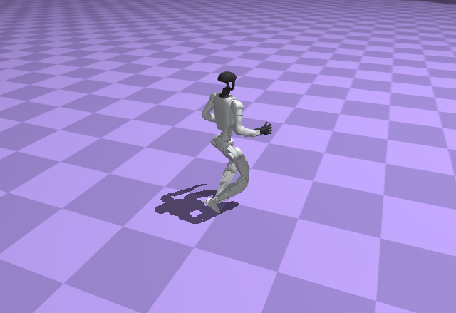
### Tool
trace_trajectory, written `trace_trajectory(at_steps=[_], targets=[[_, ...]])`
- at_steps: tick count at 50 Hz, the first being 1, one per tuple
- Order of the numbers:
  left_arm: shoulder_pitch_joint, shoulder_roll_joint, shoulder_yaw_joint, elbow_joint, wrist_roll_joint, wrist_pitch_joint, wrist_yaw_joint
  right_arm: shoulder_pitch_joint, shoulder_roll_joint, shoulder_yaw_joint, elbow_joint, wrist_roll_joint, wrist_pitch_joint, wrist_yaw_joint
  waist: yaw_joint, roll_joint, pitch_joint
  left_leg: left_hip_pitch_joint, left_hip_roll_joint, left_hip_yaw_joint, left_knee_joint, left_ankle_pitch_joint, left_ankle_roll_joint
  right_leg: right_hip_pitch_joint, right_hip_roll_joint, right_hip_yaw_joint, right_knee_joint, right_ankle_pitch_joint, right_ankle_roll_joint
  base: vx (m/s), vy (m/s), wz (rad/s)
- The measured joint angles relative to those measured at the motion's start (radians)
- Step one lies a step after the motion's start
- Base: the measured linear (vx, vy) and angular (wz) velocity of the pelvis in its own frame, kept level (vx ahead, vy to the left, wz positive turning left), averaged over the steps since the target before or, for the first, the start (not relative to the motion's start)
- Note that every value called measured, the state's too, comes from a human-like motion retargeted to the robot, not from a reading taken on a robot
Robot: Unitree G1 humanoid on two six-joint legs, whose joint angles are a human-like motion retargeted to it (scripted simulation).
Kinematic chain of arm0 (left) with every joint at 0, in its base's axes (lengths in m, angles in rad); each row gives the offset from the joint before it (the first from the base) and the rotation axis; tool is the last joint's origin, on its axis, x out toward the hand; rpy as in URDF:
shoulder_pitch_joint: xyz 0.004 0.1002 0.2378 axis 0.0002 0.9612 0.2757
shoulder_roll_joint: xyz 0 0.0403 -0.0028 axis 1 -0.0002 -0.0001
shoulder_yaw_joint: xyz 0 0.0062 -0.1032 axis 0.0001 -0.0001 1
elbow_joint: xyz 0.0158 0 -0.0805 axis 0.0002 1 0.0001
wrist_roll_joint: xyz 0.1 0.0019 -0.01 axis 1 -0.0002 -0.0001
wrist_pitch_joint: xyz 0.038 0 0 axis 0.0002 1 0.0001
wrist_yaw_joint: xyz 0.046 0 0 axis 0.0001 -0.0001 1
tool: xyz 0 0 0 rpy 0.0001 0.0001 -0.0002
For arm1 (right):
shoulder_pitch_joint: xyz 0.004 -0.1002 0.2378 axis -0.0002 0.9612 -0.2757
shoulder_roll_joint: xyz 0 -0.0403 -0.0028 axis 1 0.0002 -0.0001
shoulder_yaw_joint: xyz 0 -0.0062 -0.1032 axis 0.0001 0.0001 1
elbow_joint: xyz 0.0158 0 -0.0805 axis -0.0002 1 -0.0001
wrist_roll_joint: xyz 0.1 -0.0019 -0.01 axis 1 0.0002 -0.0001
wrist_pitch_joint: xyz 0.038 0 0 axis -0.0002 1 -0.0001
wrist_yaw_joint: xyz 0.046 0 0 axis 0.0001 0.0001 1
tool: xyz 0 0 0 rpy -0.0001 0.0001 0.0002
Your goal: Run
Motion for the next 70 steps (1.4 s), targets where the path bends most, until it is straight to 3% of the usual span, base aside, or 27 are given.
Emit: trace_trajectory(at_steps=[3, 6, 8, 10, 13, 15, 18, 21, 23, 25, 27, 32, 35, 37, 40, 42, 44, 48, 51, 53, 55, 58, 61, 63, 66, 68, 70], targets=[[-0.159, 0.012, 0.01, -0.005, 0.069, 0.006, 0.081, 0.062, 0.034, 0.012, 0.15, -0.029, 0.034, 0.013, -0.086, -0.06, 0.018, 0.018, -0.075, -0.013, -0.011, -0.047, 0.033, -0.132, -0.126, 0.027, 0.212, -0.033, -0.032, -0.1, -0.04, 0.69], [-0.291, 0.019, 0.032, -0.007, 0.099, 0.016, 0.142, 0.14, 0.03, 0.014, 0.246, -0.017, 0.032, 0.036, -0.148, -0.054, 0.015, 0.102, -0.108, -0.03, -0.078, -0.047, 0.033, -0.275, -0.15, 0.073, 0.27, -0.086, -0.066, -0.01, 0.05, 0.07], [-0.334, 0.014, 0.046, -0.02, 0.103, 0.012, 0.158, 0.203, 0.01, 0.004, 0.258, 0.011, 0.019, 0.046, -0.158, -0.003, 0.015, 0.187, -0.072, -0.042, -0.106, -0.037, 0.0, -0.324, -0.093, 0.066, 0.205, -0.118, -0.08, 0.11, 0.07, -0.73], [-0.349, 0.009, 0.051, -0.038, 0.097, -0.006, 0.156, 0.258, -0.005, -0.018, 0.244, 0.039, 0.007, 0.045, -0.153, 0.075, 0.017, 0.261, 0.021, -0.058, -0.121, 0.023, -0.081, -0.338, 0.008, 0.021, 0.057, -0.128, -0.086, 0.12, -0.02, -0.82], [-0.335, 0.005, 0.027, -0.065, 0.098, -0.043, 0.125, 0.312, -0.004, -0.055, 0.204, 0.069, -0.003, 0.032, -0.136, 0.159, 0.004, 0.29, 0.158, -0.081, -0.049, 0.184, -0.196, -0.328, 0.174, -0.011, -0.205, -0.108, -0.059, 0.06, -0.08, -0.49], [-0.313, 0.008, 0.005, -0.083, 0.099, -0.053, 0.094, 0.318, 0.0, -0.072, 0.169, 0.079, -0.004, 0.012, -0.111, 0.196, -0.002, 0.277, 0.246, -0.09, 0.066, 0.263, -0.222, -0.309, 0.269, -0.016, -0.319, -0.088, -0.052, -0.03, -0.08, -0.29], [-0.259, 0.011, -0.018, -0.094, 0.1, -0.039, 0.047, 0.264, -0.013, -0.081, 0.103, 0.064, -0.011, -0.021, -0.07, 0.203, 0.008, 0.236, 0.361, -0.086, 0.327, 0.274, -0.173, -0.272, 0.341, -0.017, -0.298, -0.162, -0.112, -0.07, -0.06, -0.1], [-0.202, 0.013, -0.016, -0.07, 0.112, 0.005, 0.017, 0.129, -0.048, -0.085, 0.049, 0.006, 0.004, -0.064, -0.012, 0.199, 0.047, 0.139, 0.471, -0.104, 0.59, 0.193, -0.076, -0.219, 0.395, -0.014, -0.25, -0.321, -0.208, -0.06, -0.07, 0.13], [-0.171, 0.007, -0.002, -0.04, 0.12, 0.039, 0.001, -0.003, -0.072, -0.085, 0.032, -0.046, 0.024, -0.103, 0.027, 0.194, 0.076, 0.035, 0.507, -0.123, 0.685, 0.123, -0.011, -0.171, 0.411, -0.012, -0.265, -0.386, -0.24, -0.04, -0.05, 0.24], [-0.117, 0.002, 0.014, -0.021, 0.123, 0.053, -0.018, -0.099, -0.081, -0.083, 0.01, -0.071, 0.032, -0.132, 0.061, 0.175, 0.079, -0.059, 0.484, -0.111, 0.665, 0.075, 0.023, -0.108, 0.395, -0.002, -0.307, -0.381, -0.229, 0.0, 0.0, 0.0], [-0.05, 0.004, 0.028, -0.024, 0.107, 0.047, -0.037, -0.134, -0.076, -0.082, -0.02, -0.058, 0.026, -0.14, 0.088, 0.142, 0.063, -0.107, 0.417, -0.072, 0.529, 0.054, 0.02, -0.044, 0.353, 0.009, -0.352, -0.311, -0.177, 0.04, 0.08, 0.11], [0.074, 0.01, 0.045, -0.053, 0.05, 0.021, -0.051, -0.12, -0.06, -0.073, -0.066, -0.035, -0.01, -0.112, 0.088, 0.061, -0.004, -0.1, 0.177, 0.008, 0.061, 0.07, -0.065, 0.018, 0.204, 0.019, -0.327, -0.07, -0.028, 0.04, 0.1, 0.31], [0.087, 0.012, 0.051, -0.081, 0.041, 0.011, -0.026, -0.101, -0.057, -0.065, -0.075, -0.042, -0.023, -0.096, 0.057, 0.032, -0.018, -0.07, 0.073, 0.0, -0.001, 0.035, -0.043, 0.012, 0.127, 0.021, -0.191, -0.023, -0.004, -0.03, 0.06, 0.41], [0.061, 0.012, 0.056, -0.101, 0.06, 0.008, 0.009, -0.09, -0.047, -0.065, -0.067, -0.052, -0.016, -0.089, 0.024, -0.007, -0.012, -0.066, -0.001, -0.009, 0.028, -0.022, 0.017, -0.015, 0.047, 0.026, -0.054, -0.034, 0.002, -0.09, -0.01, 0.62], [-0.023, 0.012, 0.071, -0.094, 0.116, 0.009, 0.073, -0.087, -0.02, -0.055, -0.03, -0.06, 0.009, -0.074, -0.041, -0.073, -0.008, -0.078, -0.072, -0.029, 0.027, -0.047, 0.033, -0.102, -0.065, 0.038, 0.107, -0.042, -0.007, -0.1, -0.09, 0.66], [-0.062, -0.005, 0.077, -0.064, 0.117, 0.017, 0.088, -0.077, -0.01, -0.033, 0.001, -0.045, 0.014, -0.052, -0.053, -0.07, -0.007, -0.035, -0.082, -0.029, 0.02, -0.047, 0.033, -0.128, -0.071, 0.054, 0.112, -0.056, -0.018, 0.04, 0.05, -0.26], [-0.076, -0.023, 0.074, -0.036, 0.102, 0.021, 0.079, -0.056, -0.007, -0.012, 0.025, -0.028, 0.009, -0.026, -0.033, -0.033, 0.003, 0.032, -0.053, -0.029, 0.02, -0.028, 0.021, -0.114, -0.024, 0.054, 0.043, -0.06, -0.022, 0.09, 0.14, -0.8], [-0.077, -0.036, 0.052, -0.005, 0.077, 0.011, 0.027, -0.014, 0.006, 0.011, 0.062, -0.004, -0.004, 0.03, -0.004, 0.035, 0.005, 0.096, 0.048, -0.039, 0.007, 0.076, -0.066, -0.096, 0.066, 0.016, -0.138, -0.056, -0.029, 0.04, 0.03, -0.46], [-0.088, -0.031, 0.029, -0.004, 0.076, 0.006, 0.004, 0.02, 0.008, 0.018, 0.069, -0.006, -0.009, 0.052, -0.005, 0.061, 0.001, 0.105, 0.09, -0.033, 0.044, 0.047, -0.07, -0.108, 0.087, -0.003, -0.161, -0.1, -0.049, 0.0, 0.0, 0.0], [-0.113, -0.029, 0.02, -0.01, 0.082, 0.007, 0.004, 0.042, 0.01, 0.018, 0.079, -0.02, -0.006, 0.056, -0.019, 0.054, 0.007, 0.111, 0.072, -0.03, 0.063, -0.022, -0.036, -0.13, 0.051, -0.005, -0.096, -0.15, -0.065, -0.09, 0.02, 0.25], [-0.162, -0.029, 0.014, -0.017, 0.108, 0.007, 0.02, 0.066, 0.018, 0.015, 0.104, -0.04, 0.005, 0.052, -0.067, 0.012, 0.01, 0.106, -0.014, -0.027, 0.007, -0.047, 0.022, -0.198, -0.052, 0.011, 0.026, -0.178, -0.069, -0.17, -0.01, 0.93], [-0.268, -0.018, 0.017, -0.009, 0.155, 0.017, 0.071, 0.108, 0.029, 0.014, 0.155, -0.045, 0.012, 0.053, -0.156, -0.057, -0.002, 0.137, -0.117, -0.039, -0.114, -0.047, 0.033, -0.347, -0.167, 0.085, 0.174, -0.155, -0.067, -0.09, -0.05, 0.82], [-0.307, -0.028, 0.025, -0.01, 0.157, 0.01, 0.101, 0.168, 0.012, 0.014, 0.17, -0.017, -0.003, 0.064, -0.164, -0.005, -0.009, 0.232, -0.094, -0.05, -0.133, -0.047, 0.01, -0.403, -0.089, 0.092, 0.144, -0.146, -0.071, 0.11, 0.06, -0.62], [-0.301, -0.03, 0.023, -0.02, 0.144, -0.009, 0.107, 0.203, -0.01, 0.004, 0.161, 0.003, -0.016, 0.059, -0.139, 0.083, -0.006, 0.287, 0.012, -0.066, -0.096, -0.002, -0.067, -0.384, 0.036, 0.037, 0.017, -0.131, -0.075, 0.15, -0.01, -1.15], [-0.266, -0.025, -0.003, -0.038, 0.132, -0.04, 0.092, 0.225, -0.029, -0.017, 0.139, 0.021, -0.025, 0.033, -0.1, 0.179, -0.02, 0.287, 0.162, -0.099, 0.019, 0.174, -0.18, -0.342, 0.207, -0.014, -0.209, -0.102, -0.064, 0.06, -0.07, -0.61], [-0.233, -0.018, -0.019, -0.05, 0.125, -0.045, 0.078, 0.21, -0.041, -0.028, 0.109, 0.024, -0.029, 0.0, -0.071, 0.206, -0.027, 0.247, 0.236, -0.109, 0.157, 0.256, -0.198, -0.314, 0.276, -0.028, -0.281, -0.109, -0.076, -0.06, -0.06, -0.18], [-0.189, -0.016, -0.03, -0.052, 0.12, -0.037, 0.072, 0.17, -0.057, -0.034, 0.072, 0.015, -0.036, -0.033, -0.038, 0.205, -0.023, 0.199, 0.297, -0.103, 0.335, 0.262, -0.169, -0.287, 0.31, -0.031, -0.26, -0.177, -0.121, -0.09, -0.05, -0.06]])
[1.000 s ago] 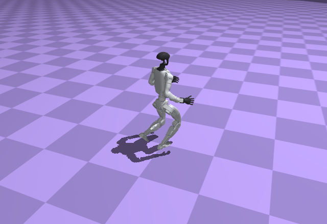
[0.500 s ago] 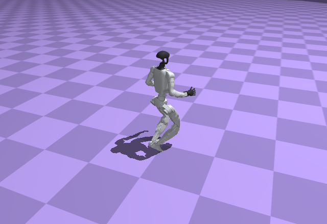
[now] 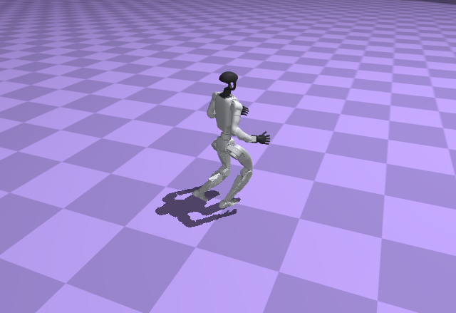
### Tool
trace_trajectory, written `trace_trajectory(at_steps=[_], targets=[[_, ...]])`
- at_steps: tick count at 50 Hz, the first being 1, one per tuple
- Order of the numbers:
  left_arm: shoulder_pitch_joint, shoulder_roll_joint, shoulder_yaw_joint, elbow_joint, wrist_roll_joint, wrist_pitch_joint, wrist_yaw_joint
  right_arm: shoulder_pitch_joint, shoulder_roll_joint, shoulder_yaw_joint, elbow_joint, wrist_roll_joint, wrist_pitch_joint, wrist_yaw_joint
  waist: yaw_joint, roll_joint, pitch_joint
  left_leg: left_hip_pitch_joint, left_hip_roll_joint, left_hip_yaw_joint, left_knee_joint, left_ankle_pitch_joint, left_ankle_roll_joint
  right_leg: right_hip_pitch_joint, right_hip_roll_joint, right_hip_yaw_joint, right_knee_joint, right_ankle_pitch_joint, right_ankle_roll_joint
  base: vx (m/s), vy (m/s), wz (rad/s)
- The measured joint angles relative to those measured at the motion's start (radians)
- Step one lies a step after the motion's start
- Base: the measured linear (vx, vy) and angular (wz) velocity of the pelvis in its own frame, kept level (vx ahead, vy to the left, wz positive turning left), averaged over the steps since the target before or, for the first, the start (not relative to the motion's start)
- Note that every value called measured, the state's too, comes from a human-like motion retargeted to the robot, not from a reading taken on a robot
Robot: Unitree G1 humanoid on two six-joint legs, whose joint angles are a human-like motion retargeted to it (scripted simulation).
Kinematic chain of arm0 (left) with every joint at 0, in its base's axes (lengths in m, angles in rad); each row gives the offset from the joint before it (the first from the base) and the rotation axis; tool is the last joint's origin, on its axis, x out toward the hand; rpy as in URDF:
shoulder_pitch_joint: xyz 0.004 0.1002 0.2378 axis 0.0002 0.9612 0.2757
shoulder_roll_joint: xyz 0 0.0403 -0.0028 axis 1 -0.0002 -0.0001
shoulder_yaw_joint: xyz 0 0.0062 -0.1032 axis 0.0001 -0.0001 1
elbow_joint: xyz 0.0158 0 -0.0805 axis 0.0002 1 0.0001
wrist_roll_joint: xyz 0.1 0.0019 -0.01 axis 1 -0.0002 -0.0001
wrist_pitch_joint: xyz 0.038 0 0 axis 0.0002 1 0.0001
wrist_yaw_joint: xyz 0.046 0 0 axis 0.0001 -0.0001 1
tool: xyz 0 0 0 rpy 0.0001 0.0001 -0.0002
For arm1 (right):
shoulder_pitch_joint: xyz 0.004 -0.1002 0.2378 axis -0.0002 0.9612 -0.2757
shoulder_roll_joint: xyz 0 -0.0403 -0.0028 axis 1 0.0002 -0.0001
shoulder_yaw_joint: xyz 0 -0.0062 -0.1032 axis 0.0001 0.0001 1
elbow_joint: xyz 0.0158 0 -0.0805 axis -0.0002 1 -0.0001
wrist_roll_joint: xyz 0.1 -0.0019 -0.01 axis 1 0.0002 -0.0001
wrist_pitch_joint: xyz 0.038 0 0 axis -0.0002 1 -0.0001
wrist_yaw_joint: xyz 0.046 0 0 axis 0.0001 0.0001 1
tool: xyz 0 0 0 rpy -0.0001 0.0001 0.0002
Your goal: Run
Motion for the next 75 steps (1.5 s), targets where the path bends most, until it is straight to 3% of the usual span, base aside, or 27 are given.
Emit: trace_trajectory(at_steps=[3, 5, 8, 12, 15, 20, 23, 25, 27, 28, 32, 34, 37, 40, 43, 45, 47, 50, 53, 55, 59, 63, 65, 67, 71, 73, 75], targets=[[0.059, 0.005, 0.009, 0.015, -0.01, 0.034, 0.003, -0.141, -0.04, -0.002, -0.041, -0.039, 0.017, -0.057, 0.064, -0.006, 0.034, -0.14, 0.079, -0.02, 0.261, -0.096, 0.091, 0.061, 0.043, 0.0, 0.033, -0.18, -0.093, -0.06, -0.05, 0.16], [0.092, 0.0, 0.024, 0.037, -0.011, 0.057, 0.007, -0.277, -0.061, 0.01, -0.045, -0.077, 0.035, -0.086, 0.109, -0.006, 0.055, -0.279, 0.107, -0.041, 0.351, -0.167, 0.151, 0.1, 0.066, 0.0, 0.012, -0.244, -0.122, -0.03, -0.02, 0.09], [0.176, -0.003, 0.044, 0.056, -0.039, 0.058, -0.025, -0.375, -0.056, 0.036, -0.074, -0.068, 0.039, -0.092, 0.152, -0.061, 0.044, -0.411, 0.032, -0.001, 0.208, -0.197, 0.174, 0.215, 0.011, 0.023, -0.062, -0.177, -0.058, 0.04, 0.03, 0.18], [0.272, -0.003, 0.056, 0.08, -0.079, 0.039, -0.064, -0.344, -0.012, 0.086, -0.114, -0.029, 0.024, -0.031, 0.158, -0.157, -0.014, -0.433, -0.149, 0.077, -0.244, -0.143, 0.097, 0.308, -0.116, 0.044, -0.098, 0.13, 0.117, 0.07, 0.08, 0.46], [0.288, -0.017, 0.047, 0.09, -0.101, 0.037, -0.051, -0.294, 0.015, 0.124, -0.111, -0.026, 0.015, 0.036, 0.111, -0.205, -0.044, -0.4, -0.284, 0.098, -0.439, -0.108, 0.074, 0.306, -0.209, 0.054, 0.015, 0.283, 0.176, -0.02, 0.07, 0.6], [0.153, -0.03, 0.035, 0.084, -0.024, 0.03, 0.038, -0.187, 0.077, 0.163, -0.006, -0.089, 0.045, 0.09, 0.023, -0.241, -0.011, -0.344, -0.374, 0.08, -0.27, -0.286, 0.201, 0.217, -0.338, 0.052, 0.411, 0.27, 0.128, -0.07, 0.02, 0.25], [-0.029, -0.027, 0.029, 0.109, 0.027, 0.045, 0.121, -0.128, 0.103, 0.162, 0.099, -0.107, 0.059, 0.093, -0.077, -0.276, -0.009, -0.292, -0.423, 0.057, -0.32, -0.309, 0.201, 0.019, -0.431, 0.094, 0.579, 0.185, 0.073, -0.1, -0.05, 0.5], [-0.113, -0.033, 0.035, 0.108, 0.028, 0.05, 0.146, -0.075, 0.087, 0.156, 0.136, -0.085, 0.049, 0.101, -0.118, -0.256, -0.017, -0.204, -0.438, 0.046, -0.383, -0.309, 0.201, -0.1, -0.437, 0.126, 0.589, 0.126, 0.048, 0.03, 0.09, -0.35], [-0.149, -0.041, 0.043, 0.085, 0.017, 0.039, 0.145, -0.016, 0.054, 0.139, 0.135, -0.044, 0.031, 0.109, -0.12, -0.193, -0.015, -0.091, -0.392, 0.038, -0.414, -0.3, 0.173, -0.155, -0.372, 0.108, 0.492, 0.09, 0.04, 0.14, 0.08, -1.12], [-0.157, -0.04, 0.043, 0.073, 0.013, 0.028, 0.138, 0.009, 0.04, 0.129, 0.131, -0.026, 0.025, 0.107, -0.116, -0.152, -0.013, -0.041, -0.342, 0.028, -0.424, -0.272, 0.128, -0.166, -0.324, 0.079, 0.41, 0.083, 0.038, 0.15, -0.01, -1.23], [-0.147, -0.034, 0.007, 0.036, 0.017, -0.033, 0.09, 0.084, 0.015, 0.082, 0.116, 0.012, 0.011, 0.091, -0.08, -0.017, -0.025, 0.052, -0.141, -0.006, -0.361, -0.031, -0.045, -0.159, -0.115, -0.006, 0.029, 0.095, 0.063, 0.09, -0.08, -0.9], [-0.121, -0.025, -0.021, 0.024, 0.019, -0.044, 0.059, 0.086, 0.014, 0.064, 0.099, 0.017, 0.008, 0.069, -0.045, 0.018, -0.033, 0.043, -0.059, -0.015, -0.244, 0.063, -0.069, -0.139, -0.037, -0.028, -0.076, 0.106, 0.06, -0.04, -0.08, -0.57], [-0.058, -0.018, -0.047, 0.032, 0.023, -0.026, 0.024, 0.028, 0.005, 0.058, 0.062, 0.005, 0.001, 0.031, 0.008, 0.024, -0.028, 0.005, 0.042, -0.009, 0.014, 0.079, -0.024, -0.104, 0.016, -0.046, -0.03, 0.025, -0.012, -0.08, -0.06, -0.29], [0.019, -0.017, -0.048, 0.079, 0.032, 0.021, 0.01, -0.11, -0.02, 0.06, 0.026, -0.038, 0.008, -0.01, 0.073, 0.011, 0.011, -0.098, 0.136, -0.026, 0.303, -0.013, 0.075, -0.046, 0.055, -0.049, 0.063, -0.155, -0.123, -0.06, -0.08, 0.06], [0.084, -0.021, -0.027, 0.149, 0.023, 0.063, 0.005, -0.332, -0.056, 0.072, 0.013, -0.101, 0.033, -0.054, 0.13, -0.005, 0.051, -0.307, 0.151, -0.064, 0.43, -0.111, 0.168, 0.044, 0.071, -0.038, 0.036, -0.248, -0.156, -0.04, -0.05, 0.15], [0.157, -0.012, -0.011, 0.161, 0.002, 0.064, -0.014, -0.414, -0.065, 0.078, -0.025, -0.102, 0.035, -0.07, 0.157, -0.035, 0.045, -0.425, 0.103, -0.046, 0.371, -0.142, 0.191, 0.126, 0.046, -0.018, -0.015, -0.229, -0.123, 0.02, 0.02, 0.11], [0.229, 0.004, 0.003, 0.154, -0.033, 0.048, -0.04, -0.432, -0.06, 0.083, -0.076, -0.073, 0.028, -0.07, 0.171, -0.086, 0.03, -0.473, 0.017, 0.005, 0.182, -0.139, 0.173, 0.221, -0.013, 0.008, -0.069, -0.138, -0.045, 0.09, 0.07, 0.27], [0.305, 0.017, 0.017, 0.151, -0.075, 0.022, -0.073, -0.392, -0.035, 0.104, -0.13, -0.037, 0.01, -0.037, 0.169, -0.153, -0.015, -0.48, -0.131, 0.069, -0.198, -0.091, 0.09, 0.295, -0.113, 0.027, -0.1, 0.115, 0.1, 0.07, 0.09, 0.36], [0.319, 0.004, 0.013, 0.154, -0.101, 0.017, -0.061, -0.332, -0.011, 0.131, -0.129, -0.035, -0.003, 0.019, 0.113, -0.201, -0.052, -0.442, -0.279, 0.098, -0.455, -0.044, 0.046, 0.29, -0.22, 0.038, 0.008, 0.295, 0.173, 0.0, 0.08, 0.61], [0.295, -0.005, 0.005, 0.148, -0.097, 0.012, -0.036, -0.285, 0.01, 0.149, -0.104, -0.046, -0.004, 0.048, 0.072, -0.217, -0.053, -0.408, -0.339, 0.099, -0.462, -0.057, 0.069, 0.28, -0.277, 0.04, 0.135, 0.342, 0.177, -0.04, 0.06, 0.33], [0.141, -0.008, -0.013, 0.141, -0.035, 0.005, 0.044, -0.181, 0.069, 0.179, 0.008, -0.086, 0.027, 0.069, -0.004, -0.23, -0.018, -0.351, -0.389, 0.078, -0.292, -0.246, 0.188, 0.175, -0.377, 0.048, 0.469, 0.28, 0.113, -0.06, 0.03, 0.0], [-0.119, -0.006, -0.026, 0.185, 0.002, 0.021, 0.145, -0.104, 0.092, 0.18, 0.144, -0.08, 0.035, 0.083, -0.104, -0.243, 0.004, -0.228, -0.433, 0.044, -0.363, -0.309, 0.201, -0.094, -0.445, 0.115, 0.631, 0.167, 0.044, -0.07, 0.0, 0.06], [-0.175, -0.021, -0.018, 0.175, -0.013, 0.017, 0.155, -0.047, 0.065, 0.175, 0.163, -0.041, 0.022, 0.099, -0.124, -0.202, 0.003, -0.122, -0.42, 0.032, -0.412, -0.309, 0.191, -0.189, -0.414, 0.118, 0.575, 0.114, 0.029, 0.08, 0.07, -0.76], [-0.19, -0.031, -0.019, 0.154, -0.023, -0.004, 0.145, 0.004, 0.035, 0.161, 0.163, -0.005, 0.01, 0.105, -0.117, -0.125, 0.008, -0.017, -0.327, 0.01, -0.431, -0.257, 0.107, -0.216, -0.324, 0.057, 0.409, 0.092, 0.026, 0.14, -0.03, -1.2], [-0.155, -0.038, -0.074, 0.131, -0.016, -0.061, 0.085, 0.062, 0.009, 0.127, 0.152, 0.02, -0.001, 0.09, -0.07, 0.002, -0.008, 0.06, -0.132, -0.035, -0.325, 0.009, -0.065, -0.192, -0.108, -0.034, 0.014, 0.111, 0.059, 0.06, -0.1, -0.82], [-0.114, -0.035, -0.106, 0.13, -0.012, -0.062, 0.048, 0.048, 0.002, 0.116, 0.134, 0.012, -0.002, 0.065, -0.029, 0.034, -0.018, 0.043, -0.054, -0.048, -0.185, 0.119, -0.091, -0.163, -0.035, -0.059, -0.068, 0.106, 0.043, -0.06, -0.08, -0.53], [-0.058, -0.036, -0.127, 0.146, -0.006, -0.046, 0.026, 0.002, -0.009, 0.114, 0.109, -0.007, -0.008, 0.04, 0.011, 0.036, -0.016, 0.013, 0.008, -0.041, 0.008, 0.15, -0.069, -0.141, -0.003, -0.072, -0.019, 0.033, -0.016, -0.08, -0.06, -0.34]])
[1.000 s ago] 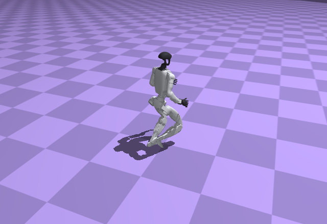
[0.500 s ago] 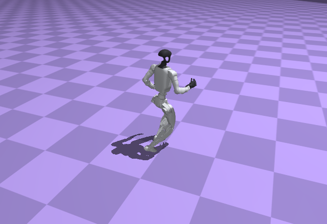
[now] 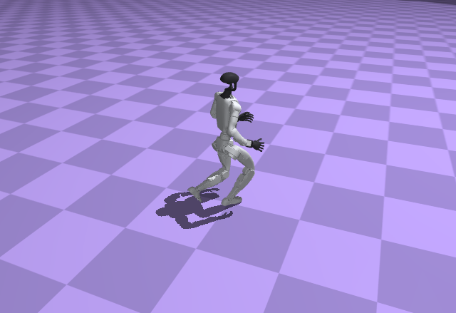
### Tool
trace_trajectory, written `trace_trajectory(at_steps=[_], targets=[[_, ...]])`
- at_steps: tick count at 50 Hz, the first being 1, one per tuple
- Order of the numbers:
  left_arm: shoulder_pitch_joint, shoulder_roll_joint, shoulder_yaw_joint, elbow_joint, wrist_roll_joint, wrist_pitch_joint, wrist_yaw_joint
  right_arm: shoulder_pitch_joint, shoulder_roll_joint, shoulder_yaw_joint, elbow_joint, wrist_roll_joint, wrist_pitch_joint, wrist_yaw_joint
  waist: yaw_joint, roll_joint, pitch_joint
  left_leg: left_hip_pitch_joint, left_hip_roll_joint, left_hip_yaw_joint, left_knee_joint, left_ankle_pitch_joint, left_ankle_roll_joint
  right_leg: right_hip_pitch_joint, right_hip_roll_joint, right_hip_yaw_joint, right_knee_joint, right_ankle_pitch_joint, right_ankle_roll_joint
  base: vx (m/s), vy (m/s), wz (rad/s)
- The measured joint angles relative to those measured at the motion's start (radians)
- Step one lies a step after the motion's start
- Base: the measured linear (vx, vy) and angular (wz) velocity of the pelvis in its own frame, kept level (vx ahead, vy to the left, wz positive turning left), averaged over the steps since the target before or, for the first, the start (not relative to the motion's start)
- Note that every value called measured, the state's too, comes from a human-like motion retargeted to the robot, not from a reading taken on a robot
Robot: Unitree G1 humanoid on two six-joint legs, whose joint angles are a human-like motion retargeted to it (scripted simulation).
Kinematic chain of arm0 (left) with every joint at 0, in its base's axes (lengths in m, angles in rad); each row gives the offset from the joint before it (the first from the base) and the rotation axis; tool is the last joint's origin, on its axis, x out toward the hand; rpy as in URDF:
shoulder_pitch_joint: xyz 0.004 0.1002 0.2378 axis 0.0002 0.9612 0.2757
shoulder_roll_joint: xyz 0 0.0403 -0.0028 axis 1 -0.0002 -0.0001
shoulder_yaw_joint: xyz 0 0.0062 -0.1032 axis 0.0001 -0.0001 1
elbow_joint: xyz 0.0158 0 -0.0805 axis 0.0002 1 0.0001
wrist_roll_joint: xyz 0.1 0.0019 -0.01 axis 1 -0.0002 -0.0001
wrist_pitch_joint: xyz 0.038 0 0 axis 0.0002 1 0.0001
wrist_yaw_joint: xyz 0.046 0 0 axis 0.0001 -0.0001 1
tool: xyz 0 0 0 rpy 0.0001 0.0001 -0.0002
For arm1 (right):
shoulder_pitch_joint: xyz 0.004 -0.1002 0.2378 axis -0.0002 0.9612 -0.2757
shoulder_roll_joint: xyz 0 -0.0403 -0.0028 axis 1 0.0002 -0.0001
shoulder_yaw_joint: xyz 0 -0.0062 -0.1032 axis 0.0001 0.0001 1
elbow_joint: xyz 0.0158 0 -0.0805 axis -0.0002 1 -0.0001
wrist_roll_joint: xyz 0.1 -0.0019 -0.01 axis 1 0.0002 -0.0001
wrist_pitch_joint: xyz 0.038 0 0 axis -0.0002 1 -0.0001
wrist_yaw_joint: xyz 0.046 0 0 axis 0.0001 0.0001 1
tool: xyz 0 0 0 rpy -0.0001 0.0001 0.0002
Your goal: Run
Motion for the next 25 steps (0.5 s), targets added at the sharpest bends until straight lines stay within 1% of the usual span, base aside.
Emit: trace_trajectory(at_steps=[2, 3, 5, 6, 7, 8, 9, 10, 12, 13, 15, 17, 18, 20, 21, 22, 23, 25], targets=[[0.056, -0.002, -0.004, 0.034, -0.001, 0.031, -0.008, -0.097, -0.022, -0.001, -0.025, -0.032, 0.004, -0.032, 0.045, -0.005, 0.023, -0.07, 0.062, -0.007, 0.21, -0.04, 0.054, 0.038, 0.026, -0.003, 0.069, -0.124, -0.082, -0.06, -0.07, -0.04], [0.078, -0.004, 0.001, 0.057, -0.007, 0.049, -0.005, -0.166, -0.038, 0.0, -0.034, -0.052, 0.013, -0.052, 0.067, -0.009, 0.042, -0.124, 0.085, -0.02, 0.305, -0.076, 0.089, 0.063, 0.038, 0.0, 0.088, -0.187, -0.114, -0.05, -0.08, 0.17], [0.121, -0.008, 0.018, 0.105, -0.024, 0.074, -0.001, -0.323, -0.068, 0.01, -0.045, -0.094, 0.03, -0.089, 0.106, -0.022, 0.068, -0.273, 0.108, -0.042, 0.429, -0.153, 0.165, 0.12, 0.047, 0.01, 0.085, -0.267, -0.144, -0.05, -0.07, 0.24], [0.155, -0.004, 0.029, 0.113, -0.034, 0.077, -0.008, -0.377, -0.076, 0.016, -0.061, -0.099, 0.032, -0.101, 0.122, -0.035, 0.066, -0.347, 0.097, -0.036, 0.423, -0.183, 0.19, 0.159, 0.039, 0.02, 0.061, -0.266, -0.13, -0.02, -0.02, 0.22], [0.19, 0.001, 0.039, 0.116, -0.045, 0.077, -0.017, -0.422, -0.082, 0.021, -0.079, -0.098, 0.033, -0.109, 0.137, -0.051, 0.062, -0.411, 0.08, -0.024, 0.395, -0.208, 0.209, 0.204, 0.027, 0.032, 0.036, -0.256, -0.109, 0.03, 0.02, 0.25], [0.228, 0.01, 0.05, 0.112, -0.058, 0.074, -0.03, -0.447, -0.084, 0.024, -0.101, -0.087, 0.032, -0.112, 0.147, -0.074, 0.056, -0.456, 0.05, -0.001, 0.326, -0.226, 0.217, 0.257, 0.005, 0.048, 0.006, -0.226, -0.075, 0.06, 0.04, 0.26], [0.263, 0.019, 0.06, 0.107, -0.072, 0.068, -0.045, -0.457, -0.079, 0.029, -0.122, -0.072, 0.029, -0.108, 0.155, -0.097, 0.047, -0.484, 0.014, 0.024, 0.226, -0.235, 0.21, 0.304, -0.018, 0.062, -0.023, -0.172, -0.033, 0.08, 0.07, 0.22], [0.297, 0.028, 0.07, 0.102, -0.087, 0.061, -0.06, -0.46, -0.072, 0.035, -0.143, -0.056, 0.025, -0.1, 0.162, -0.12, 0.035, -0.503, -0.024, 0.051, 0.11, -0.24, 0.196, 0.349, -0.043, 0.074, -0.051, -0.107, 0.013, 0.08, 0.09, 0.18], [0.343, 0.036, 0.082, 0.102, -0.101, 0.049, -0.083, -0.43, -0.056, 0.052, -0.174, -0.037, 0.011, -0.067, 0.154, -0.164, 0.002, -0.506, -0.124, 0.094, -0.167, -0.212, 0.137, 0.401, -0.112, 0.087, -0.063, 0.063, 0.108, 0.06, 0.09, 0.34], [0.357, 0.037, 0.083, 0.104, -0.109, 0.046, -0.083, -0.411, -0.048, 0.059, -0.183, -0.034, 0.006, -0.046, 0.139, -0.186, -0.015, -0.5, -0.182, 0.111, -0.297, -0.193, 0.109, 0.411, -0.153, 0.093, -0.045, 0.138, 0.145, 0.03, 0.09, 0.56], [0.365, 0.026, 0.081, 0.105, -0.126, 0.044, -0.072, -0.368, -0.03, 0.074, -0.185, -0.039, 0.0, -0.006, 0.092, -0.221, -0.04, -0.471, -0.287, 0.132, -0.47, -0.172, 0.091, 0.414, -0.232, 0.102, 0.037, 0.248, 0.189, -0.01, 0.08, 0.6], [0.337, 0.019, 0.075, 0.098, -0.123, 0.039, -0.05, -0.313, -0.007, 0.087, -0.16, -0.053, 0.0, 0.023, 0.047, -0.239, -0.041, -0.437, -0.343, 0.135, -0.459, -0.206, 0.126, 0.406, -0.292, 0.104, 0.182, 0.282, 0.189, -0.05, 0.06, 0.27], [0.319, 0.014, 0.071, 0.092, -0.116, 0.035, -0.038, -0.28, 0.006, 0.094, -0.141, -0.061, 0.007, 0.029, 0.026, -0.242, -0.037, -0.431, -0.359, 0.133, -0.401, -0.248, 0.158, 0.394, -0.319, 0.101, 0.274, 0.277, 0.177, -0.06, 0.05, 0.06], [0.246, 0.014, 0.066, 0.085, -0.094, 0.031, 0.0, -0.212, 0.036, 0.104, -0.084, -0.08, 0.029, 0.034, -0.019, -0.245, -0.02, -0.4, -0.387, 0.119, -0.297, -0.37, 0.237, 0.342, -0.365, 0.104, 0.463, 0.256, 0.148, -0.06, 0.04, -0.04], [0.156, 0.019, 0.062, 0.108, -0.081, 0.04, 0.039, -0.199, 0.058, 0.1, -0.033, -0.09, 0.039, 0.03, -0.043, -0.254, -0.001, -0.378, -0.398, 0.11, -0.288, -0.415, 0.256, 0.277, -0.382, 0.122, 0.539, 0.245, 0.13, -0.08, 0.02, 0.0], [0.073, 0.021, 0.06, 0.127, -0.072, 0.047, 0.074, -0.182, 0.075, 0.098, 0.015, -0.096, 0.047, 0.029, -0.068, -0.261, 0.012, -0.354, -0.411, 0.1, -0.289, -0.448, 0.27, 0.209, -0.401, 0.139, 0.606, 0.228, 0.111, -0.1, -0.01, 0.12], [0.004, 0.02, 0.06, 0.139, -0.07, 0.052, 0.1, -0.157, 0.084, 0.097, 0.06, -0.093, 0.049, 0.031, -0.098, -0.265, 0.013, -0.326, -0.425, 0.089, -0.31, -0.457, 0.27, 0.132, -0.421, 0.156, 0.652, 0.201, 0.091, -0.07, 0.02, 0.07], [-0.097, 0.01, 0.071, 0.138, -0.085, 0.057, 0.131, -0.097, 0.078, 0.095, 0.124, -0.065, 0.047, 0.044, -0.14, -0.246, 0.009, -0.236, -0.439, 0.072, -0.369, -0.46, 0.27, -0.002, -0.428, 0.182, 0.666, 0.147, 0.061, 0.01, 0.06, -0.33]])
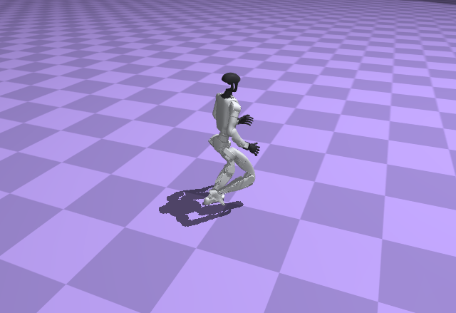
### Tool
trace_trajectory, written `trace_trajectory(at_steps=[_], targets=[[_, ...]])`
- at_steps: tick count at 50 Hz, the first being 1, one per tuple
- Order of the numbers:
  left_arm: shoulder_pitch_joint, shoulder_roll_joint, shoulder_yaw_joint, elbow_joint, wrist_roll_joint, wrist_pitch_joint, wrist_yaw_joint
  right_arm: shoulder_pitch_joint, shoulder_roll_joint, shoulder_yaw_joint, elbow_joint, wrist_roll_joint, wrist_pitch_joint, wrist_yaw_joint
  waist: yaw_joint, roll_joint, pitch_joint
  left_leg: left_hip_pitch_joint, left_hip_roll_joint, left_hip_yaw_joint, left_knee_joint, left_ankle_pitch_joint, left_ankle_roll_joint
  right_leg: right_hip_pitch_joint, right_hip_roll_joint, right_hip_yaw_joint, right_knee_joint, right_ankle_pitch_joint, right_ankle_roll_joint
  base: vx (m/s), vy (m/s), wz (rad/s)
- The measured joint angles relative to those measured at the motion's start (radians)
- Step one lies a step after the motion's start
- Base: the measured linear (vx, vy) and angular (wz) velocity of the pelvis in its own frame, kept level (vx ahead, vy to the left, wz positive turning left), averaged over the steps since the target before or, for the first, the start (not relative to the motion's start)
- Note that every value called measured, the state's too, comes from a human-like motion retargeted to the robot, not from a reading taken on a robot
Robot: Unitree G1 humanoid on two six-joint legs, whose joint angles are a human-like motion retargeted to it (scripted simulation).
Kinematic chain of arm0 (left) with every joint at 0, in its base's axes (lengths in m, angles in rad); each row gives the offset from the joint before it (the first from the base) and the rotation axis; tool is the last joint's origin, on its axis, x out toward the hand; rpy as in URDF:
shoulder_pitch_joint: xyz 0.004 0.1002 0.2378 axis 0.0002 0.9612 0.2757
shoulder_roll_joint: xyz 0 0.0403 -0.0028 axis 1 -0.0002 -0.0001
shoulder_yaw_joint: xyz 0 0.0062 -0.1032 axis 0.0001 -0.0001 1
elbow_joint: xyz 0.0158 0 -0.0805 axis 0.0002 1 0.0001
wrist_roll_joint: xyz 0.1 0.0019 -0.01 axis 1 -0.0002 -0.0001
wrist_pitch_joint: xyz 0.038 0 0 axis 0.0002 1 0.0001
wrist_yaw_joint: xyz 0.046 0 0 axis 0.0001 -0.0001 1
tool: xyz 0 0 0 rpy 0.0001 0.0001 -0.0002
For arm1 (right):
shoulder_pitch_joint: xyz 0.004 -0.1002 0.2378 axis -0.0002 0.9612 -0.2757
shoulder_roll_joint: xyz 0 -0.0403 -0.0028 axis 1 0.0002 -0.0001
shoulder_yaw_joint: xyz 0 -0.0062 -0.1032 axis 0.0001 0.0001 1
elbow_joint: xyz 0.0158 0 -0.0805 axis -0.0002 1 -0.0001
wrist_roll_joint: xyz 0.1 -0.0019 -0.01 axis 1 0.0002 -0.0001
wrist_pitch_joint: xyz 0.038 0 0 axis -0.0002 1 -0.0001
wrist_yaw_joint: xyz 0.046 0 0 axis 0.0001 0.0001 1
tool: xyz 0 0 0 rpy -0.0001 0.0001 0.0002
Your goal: Run
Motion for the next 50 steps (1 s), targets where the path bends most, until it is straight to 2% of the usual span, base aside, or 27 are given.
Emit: trace_trajectory(at_steps=[3, 5, 7, 10, 12, 15, 17, 18, 20, 22, 25, 27, 30, 33, 35, 36, 38, 40, 43, 45, 47, 50], targets=[[-0.055, -0.017, 0.017, -0.047, -0.027, -0.027, 0.003, 0.088, -0.032, -0.017, 0.032, 0.064, -0.013, 0.017, -0.002, 0.098, 0.007, 0.169, 0.106, -0.038, -0.058, 0.061, -0.106, -0.08, 0.096, -0.072, -0.206, -0.044, -0.021, 0.12, -0.01, -1.02], [-0.059, -0.023, 0.007, -0.075, -0.032, -0.061, -0.016, 0.135, -0.043, -0.034, 0.036, 0.09, -0.018, 0.017, 0.009, 0.166, 0.004, 0.244, 0.2, -0.066, -0.056, 0.177, -0.206, -0.081, 0.192, -0.133, -0.42, -0.05, -0.007, 0.12, -0.1, -0.86], [-0.036, -0.026, -0.024, -0.095, -0.019, -0.09, -0.049, 0.169, -0.044, -0.053, 0.026, 0.101, -0.025, 0.012, 0.04, 0.212, -0.009, 0.256, 0.28, -0.087, 0.015, 0.344, -0.284, -0.065, 0.291, -0.164, -0.617, -0.032, 0.015, 0.02, -0.11, -0.63], [0.027, -0.022, -0.07, -0.104, -0.016, -0.091, -0.103, 0.151, -0.043, -0.067, -0.007, 0.099, -0.028, -0.027, 0.111, 0.257, -0.018, 0.229, 0.389, -0.108, 0.231, 0.507, -0.324, -0.018, 0.402, -0.206, -0.736, -0.043, -0.009, -0.06, -0.07, -0.58], [0.09, -0.027, -0.089, -0.079, -0.015, -0.067, -0.121, 0.088, -0.051, -0.066, -0.039, 0.082, -0.036, -0.057, 0.155, 0.254, -0.008, 0.189, 0.443, -0.1, 0.441, 0.515, -0.297, 0.004, 0.428, -0.212, -0.659, -0.149, -0.083, -0.08, -0.05, -0.32], [0.176, -0.038, -0.088, 0.012, -0.034, -0.007, -0.126, -0.104, -0.089, -0.063, -0.082, 0.037, -0.029, -0.117, 0.215, 0.241, 0.04, 0.057, 0.514, -0.116, 0.743, 0.433, -0.206, 0.064, 0.461, -0.201, -0.569, -0.346, -0.194, -0.06, -0.08, 0.06], [0.222, -0.055, -0.073, 0.094, -0.061, 0.02, -0.127, -0.27, -0.12, -0.055, -0.107, 0.005, -0.017, -0.159, 0.248, 0.226, 0.063, -0.093, 0.528, -0.129, 0.833, 0.369, -0.134, 0.12, 0.465, -0.183, -0.579, -0.413, -0.21, -0.05, -0.07, 0.17], [0.257, -0.057, -0.065, 0.12, -0.07, 0.026, -0.136, -0.33, -0.13, -0.053, -0.13, 0.001, -0.014, -0.175, 0.264, 0.217, 0.062, -0.164, 0.523, -0.125, 0.829, 0.342, -0.109, 0.158, 0.461, -0.171, -0.601, -0.414, -0.198, 0.0, 0.0, 0.0], [0.33, -0.046, -0.05, 0.137, -0.083, 0.026, -0.165, -0.402, -0.143, -0.052, -0.184, 0.014, -0.015, -0.189, 0.284, 0.18, 0.055, -0.257, 0.476, -0.088, 0.713, 0.308, -0.089, 0.26, 0.428, -0.137, -0.662, -0.366, -0.139, 0.03, 0.02, 0.07], [0.395, -0.031, -0.032, 0.128, -0.102, 0.013, -0.199, -0.406, -0.133, -0.042, -0.234, 0.041, -0.023, -0.175, 0.296, 0.14, 0.032, -0.287, 0.405, -0.037, 0.472, 0.296, -0.116, 0.343, 0.383, -0.109, -0.718, -0.221, -0.043, 0.08, 0.09, 0.04], [0.449, -0.018, -0.021, 0.108, -0.123, -0.006, -0.216, -0.353, -0.113, -0.021, -0.27, 0.051, -0.041, -0.125, 0.271, 0.073, -0.019, -0.278, 0.244, 0.021, 0.054, 0.338, -0.199, 0.391, 0.273, -0.082, -0.702, 0.042, 0.1, 0.04, 0.09, 0.35], [0.446, -0.023, -0.022, 0.089, -0.14, -0.013, -0.194, -0.304, -0.094, -0.007, -0.257, 0.036, -0.048, -0.09, 0.22, 0.036, -0.041, -0.245, 0.141, 0.038, -0.09, 0.355, -0.208, 0.384, 0.194, -0.07, -0.6, 0.149, 0.141, -0.02, 0.07, 0.56], [0.393, -0.027, -0.029, 0.054, -0.129, -0.032, -0.147, -0.205, -0.054, 0.016, -0.195, 0.007, -0.035, -0.064, 0.153, 0.013, -0.038, -0.212, 0.065, 0.035, -0.013, 0.263, -0.138, 0.357, 0.113, -0.069, -0.344, 0.181, 0.134, -0.05, 0.05, 0.15], [0.195, -0.004, -0.028, 0.069, -0.096, -0.029, -0.045, -0.129, 0.01, 0.022, -0.045, -0.015, 0.0, -0.069, 0.101, 0.002, 0.014, -0.135, 0.033, 0.012, 0.077, 0.066, -0.027, 0.241, 0.064, -0.046, -0.086, 0.132, 0.08, -0.05, 0.06, -0.23], [0.039, 0.003, -0.023, 0.102, -0.091, -0.017, 0.019, -0.077, 0.041, 0.02, 0.073, -0.005, 0.015, -0.062, 0.055, -0.008, 0.037, -0.076, 0.008, -0.002, 0.074, 0.0, 0.0, 0.117, 0.033, -0.016, 0.018, 0.069, 0.043, -0.03, 0.02, -0.08], [-0.011, -0.001, -0.013, 0.104, -0.102, -0.014, 0.031, -0.044, 0.04, 0.018, 0.112, 0.017, 0.016, -0.045, 0.036, 0.003, 0.037, -0.03, 0.008, -0.014, 0.046, 0.0, -0.011, 0.056, 0.028, -0.011, 0.012, 0.041, 0.026, -0.01, 0.02, -0.19], [-0.078, -0.011, 0.006, 0.091, -0.124, -0.02, 0.04, 0.022, 0.028, 0.01, 0.159, 0.07, 0.014, -0.01, 0.012, 0.047, 0.037, 0.07, 0.04, -0.043, -0.013, 0.028, -0.058, -0.036, 0.046, -0.032, -0.07, -0.001, 0.0, 0.05, 0.0, -0.56], [-0.102, -0.02, 0.01, 0.065, -0.135, -0.041, 0.024, 0.08, 0.008, -0.007, 0.162, 0.116, 0.008, 0.014, 0.014, 0.121, 0.042, 0.169, 0.128, -0.074, -0.046, 0.091, -0.14, -0.065, 0.119, -0.097, -0.253, -0.019, -0.004, 0.11, -0.05, -0.83], [-0.074, -0.029, -0.031, 0.034, -0.107, -0.085, -0.025, 0.132, -0.007, -0.039, 0.116, 0.143, -0.007, 0.017, 0.044, 0.196, 0.023, 0.205, 0.243, -0.105, 0.018, 0.292, -0.26, -0.049, 0.248, -0.153, -0.555, -0.014, 0.026, 0.05, -0.1, -0.52], [-0.027, -0.033, -0.065, 0.025, -0.093, -0.091, -0.063, 0.12, -0.013, -0.05, 0.07, 0.142, -0.016, -0.015, 0.088, 0.233, 0.015, 0.183, 0.321, -0.114, 0.155, 0.417, -0.298, -0.012, 0.33, -0.182, -0.676, -0.012, 0.022, -0.06, -0.08, -0.52], [0.037, -0.034, -0.09, 0.037, -0.089, -0.071, -0.095, 0.051, -0.028, -0.053, 0.014, 0.128, -0.029, -0.061, 0.136, 0.247, 0.022, 0.134, 0.39, -0.112, 0.37, 0.473, -0.294, 0.032, 0.378, -0.202, -0.671, -0.098, -0.036, -0.09, -0.06, -0.46], [0.137, -0.046, -0.102, 0.114, -0.092, -0.017, -0.107, -0.139, -0.075, -0.059, -0.062, 0.082, -0.036, -0.134, 0.205, 0.237, 0.062, -0.003, 0.465, -0.113, 0.71, 0.445, -0.225, 0.094, 0.423, -0.191, -0.596, -0.315, -0.153, -0.07, -0.07, -0.1]])
